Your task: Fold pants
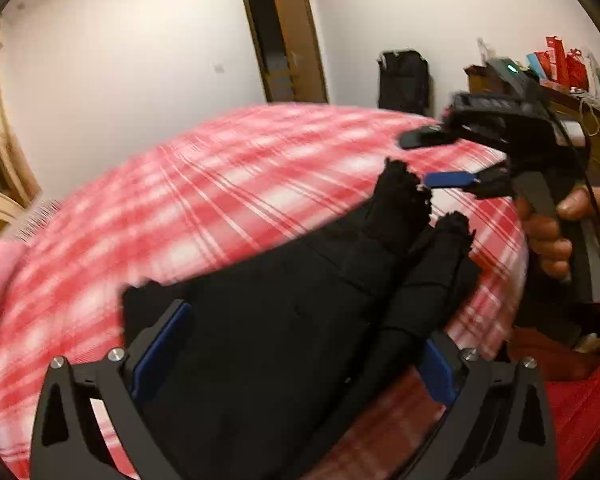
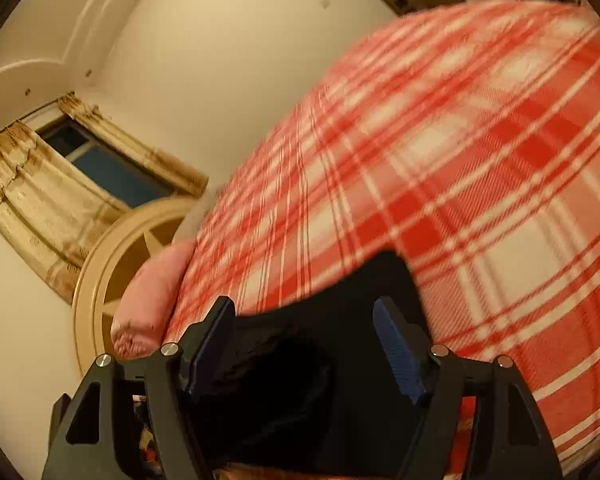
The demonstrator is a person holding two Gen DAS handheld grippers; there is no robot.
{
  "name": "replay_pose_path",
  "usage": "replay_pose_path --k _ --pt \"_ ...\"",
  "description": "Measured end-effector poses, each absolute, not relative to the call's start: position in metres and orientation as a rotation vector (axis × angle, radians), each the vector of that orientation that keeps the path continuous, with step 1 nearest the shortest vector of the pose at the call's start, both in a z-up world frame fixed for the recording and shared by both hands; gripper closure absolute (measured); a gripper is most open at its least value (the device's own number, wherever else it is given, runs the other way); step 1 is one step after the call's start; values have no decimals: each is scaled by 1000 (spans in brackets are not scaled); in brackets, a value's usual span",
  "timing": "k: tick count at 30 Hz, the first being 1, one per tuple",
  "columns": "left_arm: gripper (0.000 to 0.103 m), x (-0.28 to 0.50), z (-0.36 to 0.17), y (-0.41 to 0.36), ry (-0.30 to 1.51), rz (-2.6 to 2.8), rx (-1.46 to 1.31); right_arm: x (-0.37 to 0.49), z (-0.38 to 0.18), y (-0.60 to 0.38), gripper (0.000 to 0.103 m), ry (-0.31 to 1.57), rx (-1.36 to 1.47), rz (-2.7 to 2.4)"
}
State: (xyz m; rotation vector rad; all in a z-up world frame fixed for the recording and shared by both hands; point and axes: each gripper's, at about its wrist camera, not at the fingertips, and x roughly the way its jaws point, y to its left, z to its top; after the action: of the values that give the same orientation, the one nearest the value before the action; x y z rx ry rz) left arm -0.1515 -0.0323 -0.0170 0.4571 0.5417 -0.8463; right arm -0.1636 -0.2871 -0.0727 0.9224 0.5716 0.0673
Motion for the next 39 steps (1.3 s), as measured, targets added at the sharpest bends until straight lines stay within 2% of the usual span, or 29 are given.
replay_pose_path --k 3,11,18,23,27,30,35,37,39 --pt "6 -160 -28 -45 554 -870 544 -164 -81 -285 30 621 957 97" --pt "3 -169 -24 -17 544 -907 645 -164 -95 -276 30 663 991 137" --pt "3 -149 -7 28 604 -928 443 -164 -93 -269 30 645 953 151" --pt "0 -108 15 80 610 -760 205 -150 -108 -246 29 731 827 154" --pt "0 -69 -3 89 734 -608 53 -153 -102 -224 23 724 665 141" --pt "0 -51 -25 86 820 -564 -31 -152 -101 -204 23 737 567 164" --pt "0 -42 -42 83 885 -526 -111 -150 -98 -187 55 747 425 144" --pt "0 -43 -41 84 878 -515 -112 -149 -94 -197 86 741 464 201" --pt "0 -43 -37 88 864 -488 -109 -147 -75 -191 91 721 364 195"
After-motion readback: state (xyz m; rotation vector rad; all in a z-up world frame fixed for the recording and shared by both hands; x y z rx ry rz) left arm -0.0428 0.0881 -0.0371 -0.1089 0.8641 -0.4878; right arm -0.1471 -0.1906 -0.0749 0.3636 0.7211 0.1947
